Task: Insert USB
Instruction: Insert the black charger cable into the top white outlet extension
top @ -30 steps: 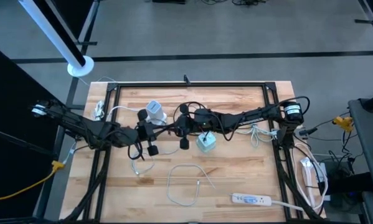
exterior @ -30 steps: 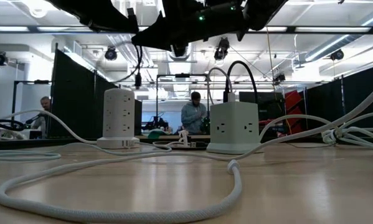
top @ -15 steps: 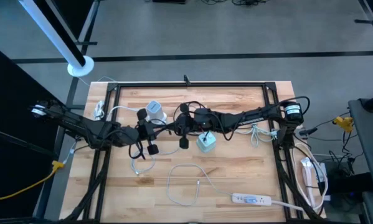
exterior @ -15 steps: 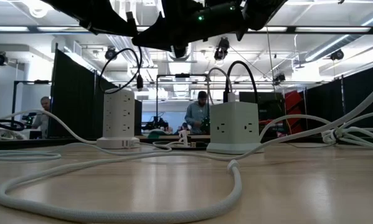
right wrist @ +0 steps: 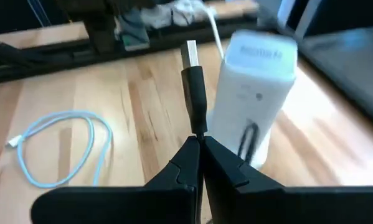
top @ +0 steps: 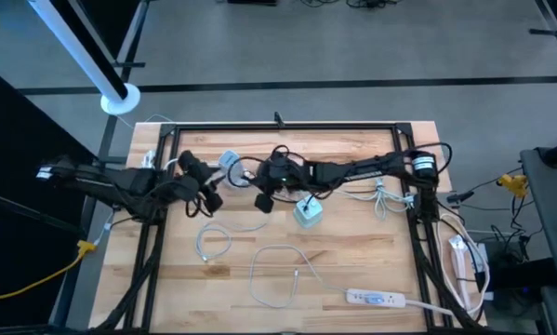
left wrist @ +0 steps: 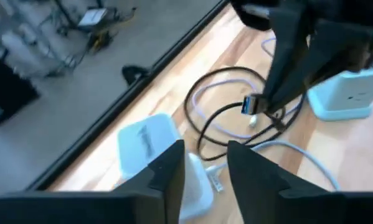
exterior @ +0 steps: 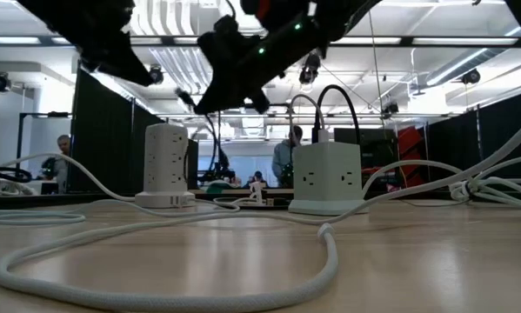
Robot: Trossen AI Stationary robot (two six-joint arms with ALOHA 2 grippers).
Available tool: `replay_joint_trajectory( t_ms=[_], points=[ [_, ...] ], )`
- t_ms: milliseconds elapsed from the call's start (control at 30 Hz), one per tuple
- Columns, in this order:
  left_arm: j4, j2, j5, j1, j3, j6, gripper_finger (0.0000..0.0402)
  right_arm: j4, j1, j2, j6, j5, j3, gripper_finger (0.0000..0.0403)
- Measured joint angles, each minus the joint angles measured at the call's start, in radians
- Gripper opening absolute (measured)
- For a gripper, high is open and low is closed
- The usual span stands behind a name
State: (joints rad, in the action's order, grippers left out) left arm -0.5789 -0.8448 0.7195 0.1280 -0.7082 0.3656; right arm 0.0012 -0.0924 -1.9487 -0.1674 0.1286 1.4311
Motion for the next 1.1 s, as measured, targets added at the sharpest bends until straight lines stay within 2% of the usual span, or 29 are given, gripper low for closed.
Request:
replay_joint_trajectory(
  t_ms=[133,267,667,833,967,1033,1100],
  points=[
    [-0.02,-0.004,0.003,-0.067,0.0,0.099,0.0129,-0.113,-0.021,-0.077,-0.123,-0.078,0.076,0.0],
    [-0.076,-0.035,0.001,-0.143,0.0,0.087,0.0122,-0.198,-0.017,-0.143,-0.198,-0.112,0.155,0.0],
    [-0.023,-0.083,-0.108,-0.323,0.098,0.114,0.0049,-0.51,-0.024,-0.302,-0.224,-0.101,0.322,0.0],
    [0.016,-0.061,-0.111,-0.325,0.159,0.153,0.0027,-0.492,-0.027,-0.311,-0.202,-0.095,0.335,0.0],
    [0.022,-0.058,-0.113,-0.33,0.198,0.2,0.0025,-0.497,-0.035,-0.311,-0.211,-0.069,0.335,0.0],
    [0.047,-0.058,-0.149,-0.331,0.218,0.195,0.0025,-0.495,-0.038,-0.311,-0.2,-0.084,0.335,0.0],
    [0.115,-0.054,-0.226,-0.329,0.235,0.148,0.0025,-0.498,-0.038,-0.304,-0.173,-0.125,0.334,0.0]
  ],
)
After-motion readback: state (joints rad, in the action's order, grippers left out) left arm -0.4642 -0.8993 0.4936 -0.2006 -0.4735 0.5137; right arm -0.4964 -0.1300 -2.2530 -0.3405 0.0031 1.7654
